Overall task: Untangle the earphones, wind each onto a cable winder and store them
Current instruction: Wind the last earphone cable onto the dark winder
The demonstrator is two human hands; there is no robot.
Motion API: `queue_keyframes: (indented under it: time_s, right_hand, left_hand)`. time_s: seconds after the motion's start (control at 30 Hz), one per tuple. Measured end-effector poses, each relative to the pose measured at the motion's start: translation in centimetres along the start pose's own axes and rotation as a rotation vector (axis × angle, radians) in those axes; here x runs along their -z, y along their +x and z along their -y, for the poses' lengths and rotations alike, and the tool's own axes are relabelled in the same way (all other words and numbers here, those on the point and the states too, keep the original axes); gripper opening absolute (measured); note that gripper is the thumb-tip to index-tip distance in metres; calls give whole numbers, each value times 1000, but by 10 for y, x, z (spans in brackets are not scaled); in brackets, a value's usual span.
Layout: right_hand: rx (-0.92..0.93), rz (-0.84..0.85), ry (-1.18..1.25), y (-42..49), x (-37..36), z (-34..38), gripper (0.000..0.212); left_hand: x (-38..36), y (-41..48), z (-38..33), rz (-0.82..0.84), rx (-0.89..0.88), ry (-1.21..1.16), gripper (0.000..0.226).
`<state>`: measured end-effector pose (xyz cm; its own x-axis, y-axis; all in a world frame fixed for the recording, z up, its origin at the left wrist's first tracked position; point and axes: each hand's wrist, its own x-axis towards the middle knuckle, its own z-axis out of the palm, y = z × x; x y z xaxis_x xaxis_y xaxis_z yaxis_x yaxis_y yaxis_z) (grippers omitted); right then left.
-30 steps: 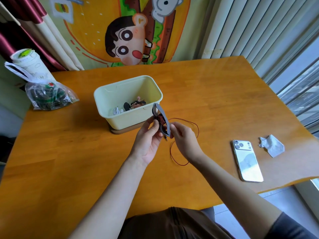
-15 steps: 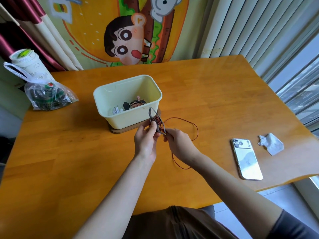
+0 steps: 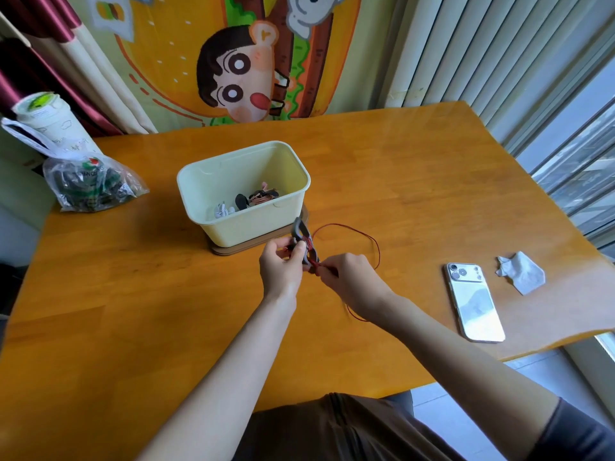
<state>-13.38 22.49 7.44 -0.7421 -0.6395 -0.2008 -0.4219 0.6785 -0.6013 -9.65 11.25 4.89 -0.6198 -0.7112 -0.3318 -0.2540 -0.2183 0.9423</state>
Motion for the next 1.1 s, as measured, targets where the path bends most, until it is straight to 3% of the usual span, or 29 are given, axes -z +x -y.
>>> queue_keyframes:
  time_s: [0.1, 0.2, 0.47, 0.57, 0.7, 0.8, 0.97, 1.1]
  right_hand:
    - [22, -20, -40, 6, 6, -5, 30]
    - [51, -10, -99, 10, 19, -12, 26]
    - [95, -95, 36, 21, 56, -24, 16]
    - [95, -124, 137, 23, 57, -27, 15]
    - [124, -151, 300, 23, 53, -29, 30]
    - [123, -222, 437, 23, 52, -26, 15]
    - [70, -316, 513, 22, 42, -27, 14]
    - [50, -299, 499, 16, 24, -27, 16]
  left_hand:
    - [8, 1, 6, 102, -291, 334, 11]
    - [14, 7, 5, 266, -269, 381, 9]
    - [24, 1, 6, 613, -140, 354, 8]
    - [26, -1, 3, 712, -66, 245, 10]
    - [28, -6, 1, 800, 107, 2, 13]
    - [27, -10, -1, 793, 195, -191, 19]
    - [21, -11, -4, 698, 278, -417, 22]
    - [20, -10, -11, 669, 279, -515, 26]
